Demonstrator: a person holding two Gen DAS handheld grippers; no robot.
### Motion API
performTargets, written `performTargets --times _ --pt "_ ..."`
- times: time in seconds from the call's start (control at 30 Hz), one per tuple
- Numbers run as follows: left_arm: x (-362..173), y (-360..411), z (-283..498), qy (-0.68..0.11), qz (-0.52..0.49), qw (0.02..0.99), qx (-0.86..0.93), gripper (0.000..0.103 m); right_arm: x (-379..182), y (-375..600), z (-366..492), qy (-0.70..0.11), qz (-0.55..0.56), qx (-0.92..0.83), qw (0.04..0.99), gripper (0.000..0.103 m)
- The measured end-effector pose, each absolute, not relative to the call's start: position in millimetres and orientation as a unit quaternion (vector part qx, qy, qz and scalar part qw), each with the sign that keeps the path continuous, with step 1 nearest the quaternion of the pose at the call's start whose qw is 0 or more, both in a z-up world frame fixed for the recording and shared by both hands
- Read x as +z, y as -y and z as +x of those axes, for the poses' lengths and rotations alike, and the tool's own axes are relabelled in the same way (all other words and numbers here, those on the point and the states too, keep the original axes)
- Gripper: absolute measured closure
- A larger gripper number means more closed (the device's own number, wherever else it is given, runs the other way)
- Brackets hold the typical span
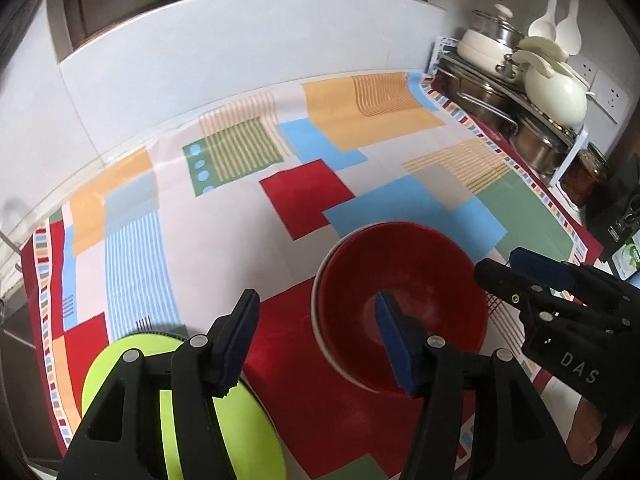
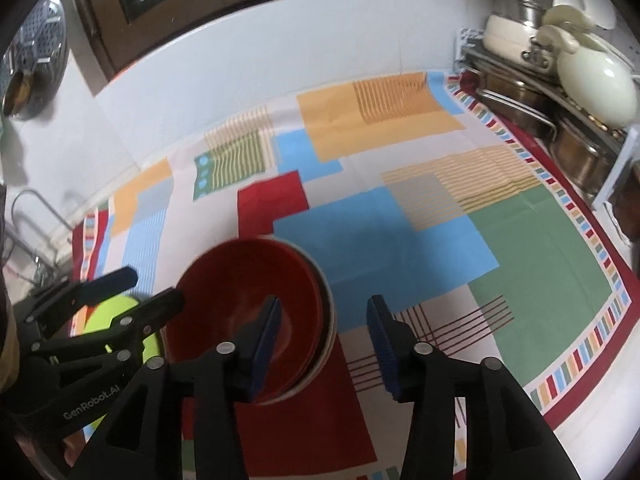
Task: Organize plates and bowls
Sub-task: 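Grip the nested bowl stack rim with both tools, then lift the nested bowls with both tools and carry them over the lime-green plate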
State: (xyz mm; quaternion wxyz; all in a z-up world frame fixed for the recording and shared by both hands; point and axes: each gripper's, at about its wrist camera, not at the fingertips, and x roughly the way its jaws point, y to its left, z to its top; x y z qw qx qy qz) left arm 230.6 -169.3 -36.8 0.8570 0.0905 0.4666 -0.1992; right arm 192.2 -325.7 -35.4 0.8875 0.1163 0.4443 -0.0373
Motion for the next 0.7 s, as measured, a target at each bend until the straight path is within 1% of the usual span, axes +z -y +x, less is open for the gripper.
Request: performTargets --times 0.27,0.43,0.5,0.57,0.6,0.63,0.67,0.7 --pt "-67.5 163.6 237.1 -0.501 0.079 0.843 -0.178 0.045 -64.9 329.8 199.0 -0.471 0.148 -0.048 0.868 0.057" --pt "-81.2 167.9 241.5 -0.524 0.060 0.829 -0.185 0.053 -81.2 331.3 202.1 -0.490 0.161 -0.041 0.856 0.057" --pt "-84.3 171.2 243.2 -0.532 0.054 0.824 -0.188 0.058 -85.7 331.9 203.8 -0.495 0.172 -0.032 0.851 0.058" --pt "-87.5 173.6 245.4 -0.541 0.045 0.818 -0.193 0.062 -88.8 333.1 205.3 -0.501 0.182 -0.026 0.846 0.061" --pt "-89.3 174.5 246.3 -0.546 0.039 0.814 -0.196 0.065 -89.9 333.5 206.0 -0.503 0.186 -0.023 0.844 0.065" --pt "-91.4 175.1 247.3 -0.552 0.031 0.809 -0.201 0.068 -91.7 333.9 207.2 -0.506 0.189 -0.020 0.841 0.066" --pt "-93.2 175.5 248.3 -0.557 0.022 0.804 -0.206 0.072 -93.0 334.4 208.0 -0.507 0.194 -0.018 0.839 0.066" --pt "-96.0 176.3 249.6 -0.565 0.013 0.799 -0.207 0.073 -93.9 334.1 208.8 -0.509 0.196 -0.016 0.838 0.067"
